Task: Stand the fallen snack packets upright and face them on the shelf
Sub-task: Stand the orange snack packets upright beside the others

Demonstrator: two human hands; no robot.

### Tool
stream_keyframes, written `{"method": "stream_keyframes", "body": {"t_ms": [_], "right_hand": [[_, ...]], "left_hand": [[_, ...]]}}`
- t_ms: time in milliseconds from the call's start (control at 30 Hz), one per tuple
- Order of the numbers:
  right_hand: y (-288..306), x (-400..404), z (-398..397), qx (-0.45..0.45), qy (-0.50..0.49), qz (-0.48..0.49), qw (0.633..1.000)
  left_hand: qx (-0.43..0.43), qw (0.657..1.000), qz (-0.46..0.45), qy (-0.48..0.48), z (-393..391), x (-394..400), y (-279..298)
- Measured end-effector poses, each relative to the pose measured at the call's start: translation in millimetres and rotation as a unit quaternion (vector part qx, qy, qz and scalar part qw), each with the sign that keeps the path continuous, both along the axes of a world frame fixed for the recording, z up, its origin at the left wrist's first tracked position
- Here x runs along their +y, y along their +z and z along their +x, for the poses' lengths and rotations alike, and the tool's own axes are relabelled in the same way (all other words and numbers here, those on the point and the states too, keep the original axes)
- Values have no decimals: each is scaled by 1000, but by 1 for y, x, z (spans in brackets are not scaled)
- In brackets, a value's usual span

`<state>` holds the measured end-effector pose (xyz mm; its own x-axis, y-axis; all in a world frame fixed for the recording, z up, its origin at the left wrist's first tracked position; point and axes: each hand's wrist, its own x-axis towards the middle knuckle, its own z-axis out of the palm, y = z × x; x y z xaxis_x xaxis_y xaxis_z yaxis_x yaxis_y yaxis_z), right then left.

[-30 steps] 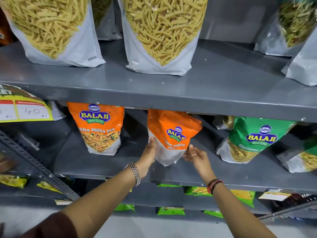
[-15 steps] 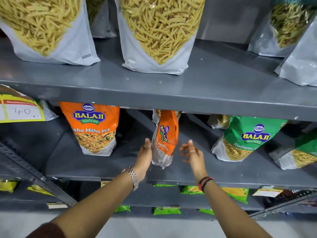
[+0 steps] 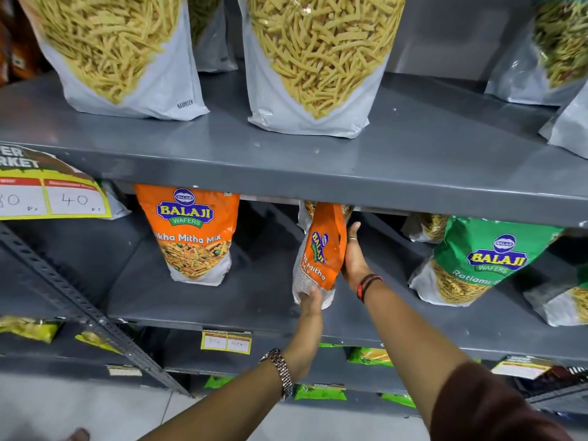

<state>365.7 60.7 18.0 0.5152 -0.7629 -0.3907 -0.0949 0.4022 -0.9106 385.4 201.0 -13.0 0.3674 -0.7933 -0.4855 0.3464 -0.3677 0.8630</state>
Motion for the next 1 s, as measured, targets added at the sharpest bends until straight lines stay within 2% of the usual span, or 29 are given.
{"method": "stream_keyframes", "body": {"t_ms": [100,200,333,667,800,900,967,1000], "right_hand": [[-6,13,-8,20,-19,-31,999],[-10,29,-20,18,-46,-66,997],[-11,44,-38,-5,-59,-69,996],[-15,60,-59,-4,-47,-43,998],[-27,61,-63,22,-62,-4,998],[-38,70,-55,84,-79,10,993],[-43,80,-41,127,-57,20,990],[-46,87,-33,121,-38,32,991]], "left_hand": [[-9,998,6,62,4,-14,-1],[0,991,-25,131,13,-20,-3],[45,985,-58,158,26,-25,-1],[33,990,-23,135,61,-47,8],[57,983,-4,174,74,-32,-4],[17,970,8,243,85,-6,-18],[-35,957,24,288,97,15,-23],[-58,950,31,305,106,26,-26]]}}
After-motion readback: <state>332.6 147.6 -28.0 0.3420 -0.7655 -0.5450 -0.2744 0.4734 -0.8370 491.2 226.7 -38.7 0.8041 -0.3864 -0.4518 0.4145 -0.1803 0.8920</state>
